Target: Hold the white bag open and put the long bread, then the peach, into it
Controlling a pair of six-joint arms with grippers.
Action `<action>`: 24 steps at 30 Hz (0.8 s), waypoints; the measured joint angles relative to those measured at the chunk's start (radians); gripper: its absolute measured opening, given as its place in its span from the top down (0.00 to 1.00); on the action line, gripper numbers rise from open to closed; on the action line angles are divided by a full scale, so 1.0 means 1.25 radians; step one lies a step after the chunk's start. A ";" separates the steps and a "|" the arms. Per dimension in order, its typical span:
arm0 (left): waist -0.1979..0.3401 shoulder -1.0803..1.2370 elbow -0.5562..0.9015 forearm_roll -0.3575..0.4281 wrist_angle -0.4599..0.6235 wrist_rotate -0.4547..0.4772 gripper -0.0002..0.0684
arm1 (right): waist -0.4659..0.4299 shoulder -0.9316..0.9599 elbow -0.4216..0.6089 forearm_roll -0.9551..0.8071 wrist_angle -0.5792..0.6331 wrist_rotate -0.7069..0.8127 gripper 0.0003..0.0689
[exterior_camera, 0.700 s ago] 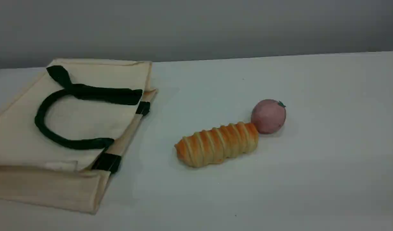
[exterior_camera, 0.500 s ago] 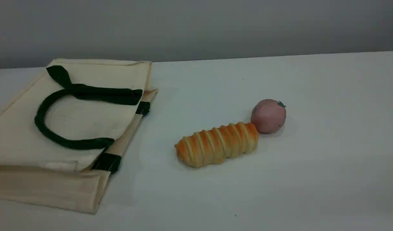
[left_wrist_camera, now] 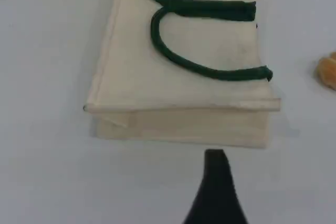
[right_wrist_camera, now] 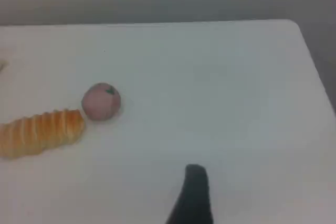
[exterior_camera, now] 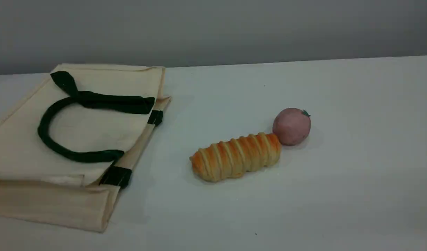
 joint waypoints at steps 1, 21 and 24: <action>0.000 0.000 0.000 0.000 0.000 0.000 0.28 | 0.000 0.000 0.000 0.000 0.000 0.000 0.15; 0.000 0.000 0.000 0.000 0.000 0.000 0.28 | 0.000 0.000 0.000 0.000 0.000 0.000 0.15; 0.000 0.000 0.000 -0.007 0.000 0.000 0.28 | 0.000 0.000 0.000 0.000 0.000 0.000 0.15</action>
